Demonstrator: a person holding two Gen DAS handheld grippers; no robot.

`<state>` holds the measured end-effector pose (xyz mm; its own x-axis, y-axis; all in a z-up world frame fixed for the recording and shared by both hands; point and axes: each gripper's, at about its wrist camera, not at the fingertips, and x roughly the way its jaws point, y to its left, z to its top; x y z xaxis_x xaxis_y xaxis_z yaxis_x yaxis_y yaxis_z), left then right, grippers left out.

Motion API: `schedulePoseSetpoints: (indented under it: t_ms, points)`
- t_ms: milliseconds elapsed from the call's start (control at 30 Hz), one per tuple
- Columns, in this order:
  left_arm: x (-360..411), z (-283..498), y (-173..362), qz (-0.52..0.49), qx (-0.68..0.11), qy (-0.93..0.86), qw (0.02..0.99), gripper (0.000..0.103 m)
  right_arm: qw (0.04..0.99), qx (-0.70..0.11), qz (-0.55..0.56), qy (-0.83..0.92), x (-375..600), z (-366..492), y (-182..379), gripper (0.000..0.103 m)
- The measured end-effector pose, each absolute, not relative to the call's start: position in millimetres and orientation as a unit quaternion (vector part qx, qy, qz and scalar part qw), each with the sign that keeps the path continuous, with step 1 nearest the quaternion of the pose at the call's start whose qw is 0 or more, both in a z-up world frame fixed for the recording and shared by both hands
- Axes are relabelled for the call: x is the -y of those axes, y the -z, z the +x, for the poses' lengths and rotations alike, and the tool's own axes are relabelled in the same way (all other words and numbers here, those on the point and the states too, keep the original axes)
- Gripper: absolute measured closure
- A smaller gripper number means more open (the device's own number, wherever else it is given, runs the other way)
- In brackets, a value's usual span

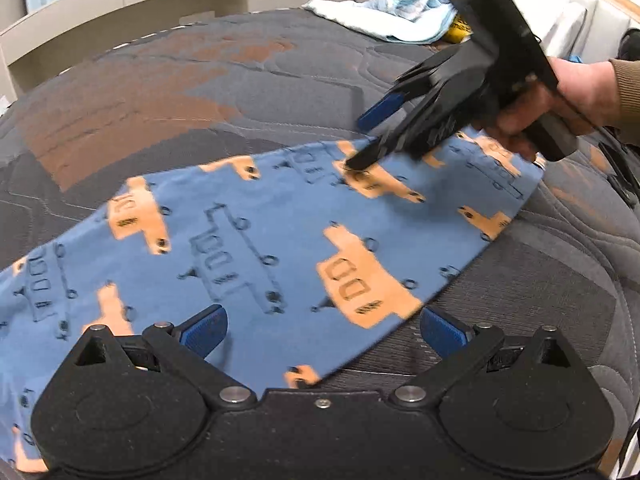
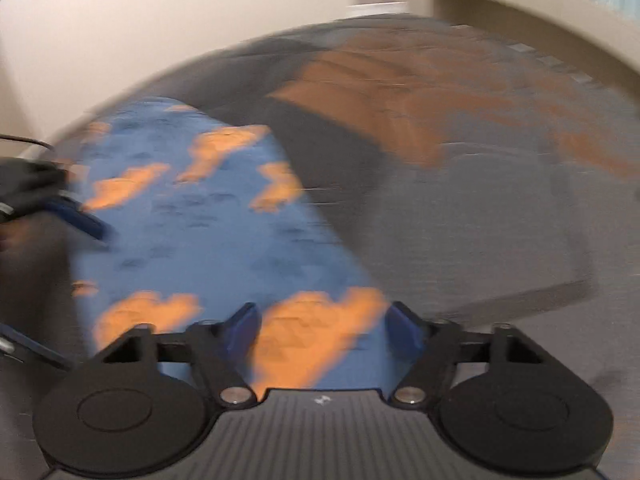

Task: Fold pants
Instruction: 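Open the right tool and release the cuffs onto the waistband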

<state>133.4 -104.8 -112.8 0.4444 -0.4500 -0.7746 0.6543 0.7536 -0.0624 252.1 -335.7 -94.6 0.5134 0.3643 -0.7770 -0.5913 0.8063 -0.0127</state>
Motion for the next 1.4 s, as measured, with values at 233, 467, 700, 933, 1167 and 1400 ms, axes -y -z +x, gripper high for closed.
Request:
schedulePoseSetpoints:
  t_ms: [233, 467, 700, 933, 1167, 1400]
  points:
    - [74.1, 151.9, 118.4, 0.085, -0.417, 0.306, 0.852, 0.001, 0.814, -0.415, -0.011, -0.406, 283.3, 316.2, 65.3, 0.024]
    - [60.2, 149.0, 131.5, 0.079, -0.413, 0.314, 0.851, 0.001, 0.758, -0.459, -0.062, -0.459, 203.3, 369.6, 97.5, 0.059]
    - [60.4, 147.1, 135.0, 0.084, -0.399, 0.328, 0.852, 0.001, 0.745, -0.485, -0.049, -0.455, 201.2, 389.5, 114.5, 0.059]
    - [61.5, 150.1, 136.8, 0.084, -0.397, 0.328, 0.853, 0.001, 0.735, -0.487, -0.027, -0.471, 202.4, 390.4, 116.8, 0.075]
    - [63.0, 148.1, 139.6, 0.087, -0.393, 0.328, 0.855, 0.001, 0.752, -0.468, 0.007, -0.463, 216.7, 392.2, 114.5, 0.099]
    - [60.3, 152.1, 141.0, 0.079, -0.396, 0.326, 0.855, 0.001, 0.781, -0.471, -0.009, -0.410, 220.6, 399.0, 113.7, 0.101]
